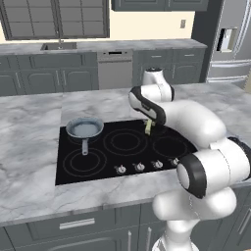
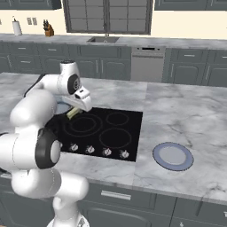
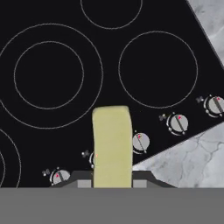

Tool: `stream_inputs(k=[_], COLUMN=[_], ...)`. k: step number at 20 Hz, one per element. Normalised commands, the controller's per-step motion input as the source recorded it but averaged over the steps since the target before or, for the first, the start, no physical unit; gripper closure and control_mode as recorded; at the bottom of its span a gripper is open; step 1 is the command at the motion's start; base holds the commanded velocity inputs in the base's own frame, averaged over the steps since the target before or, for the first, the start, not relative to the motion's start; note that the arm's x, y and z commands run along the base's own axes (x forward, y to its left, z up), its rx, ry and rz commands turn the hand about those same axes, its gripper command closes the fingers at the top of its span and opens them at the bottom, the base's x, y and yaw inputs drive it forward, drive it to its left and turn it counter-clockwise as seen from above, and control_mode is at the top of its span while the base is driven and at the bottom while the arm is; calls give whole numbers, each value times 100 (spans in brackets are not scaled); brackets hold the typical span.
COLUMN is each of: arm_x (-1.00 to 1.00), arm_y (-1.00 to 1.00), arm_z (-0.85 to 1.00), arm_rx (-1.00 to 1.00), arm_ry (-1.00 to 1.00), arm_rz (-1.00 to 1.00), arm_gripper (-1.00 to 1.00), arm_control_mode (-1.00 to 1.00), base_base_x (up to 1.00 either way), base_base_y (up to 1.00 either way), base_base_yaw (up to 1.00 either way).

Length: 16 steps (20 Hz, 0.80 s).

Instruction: Pick up the butter stick and place it in the pan. Then turn on the burner for the pan.

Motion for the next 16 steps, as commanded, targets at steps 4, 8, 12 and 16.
stream_inputs(k=[4,8,12,16], arm_x=[35,34,27,30], arm_y=[60,57,54,46], arm_z=[0,0,0,0], arm_rx=[0,0,0,0], arm_ry=[0,0,0,0], arm_rz=[0,0,0,0], arm_gripper=[100,100,100,100], arm_control_mode=[-100,-100,-100,-100], base_base_x=[0,0,0,0], base_base_y=[0,0,0,0], base_base_yaw=[0,0,0,0])
